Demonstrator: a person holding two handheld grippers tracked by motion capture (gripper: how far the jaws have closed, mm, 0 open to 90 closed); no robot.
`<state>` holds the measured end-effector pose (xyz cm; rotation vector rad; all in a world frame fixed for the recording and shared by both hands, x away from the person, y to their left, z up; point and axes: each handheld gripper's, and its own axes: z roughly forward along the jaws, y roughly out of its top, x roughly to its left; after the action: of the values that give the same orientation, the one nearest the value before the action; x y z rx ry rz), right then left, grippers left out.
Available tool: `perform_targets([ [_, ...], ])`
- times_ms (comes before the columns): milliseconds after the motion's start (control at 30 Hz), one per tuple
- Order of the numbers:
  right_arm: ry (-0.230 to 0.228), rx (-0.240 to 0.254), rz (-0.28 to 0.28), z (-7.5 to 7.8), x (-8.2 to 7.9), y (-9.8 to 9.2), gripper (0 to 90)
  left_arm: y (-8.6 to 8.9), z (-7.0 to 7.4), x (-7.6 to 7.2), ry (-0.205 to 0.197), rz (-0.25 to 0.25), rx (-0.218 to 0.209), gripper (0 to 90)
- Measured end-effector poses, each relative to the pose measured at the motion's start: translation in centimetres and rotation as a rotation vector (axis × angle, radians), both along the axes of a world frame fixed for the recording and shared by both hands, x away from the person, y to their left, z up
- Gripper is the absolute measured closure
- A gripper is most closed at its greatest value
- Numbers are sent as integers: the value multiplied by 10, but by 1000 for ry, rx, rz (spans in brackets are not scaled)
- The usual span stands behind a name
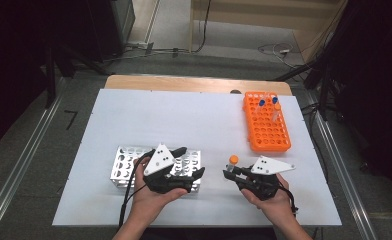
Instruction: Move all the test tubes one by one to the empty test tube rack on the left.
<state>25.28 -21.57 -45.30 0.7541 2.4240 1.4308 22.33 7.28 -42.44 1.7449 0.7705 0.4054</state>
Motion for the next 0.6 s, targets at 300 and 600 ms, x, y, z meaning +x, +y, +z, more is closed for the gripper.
perform_targets([
  [300, -7, -48, 50, 1, -8, 15, 730, -27, 3, -4, 28, -143, 22, 403],
  [600, -36, -85, 105, 2, -19, 29, 730, -42, 0, -3, 54, -186, 27, 513],
])
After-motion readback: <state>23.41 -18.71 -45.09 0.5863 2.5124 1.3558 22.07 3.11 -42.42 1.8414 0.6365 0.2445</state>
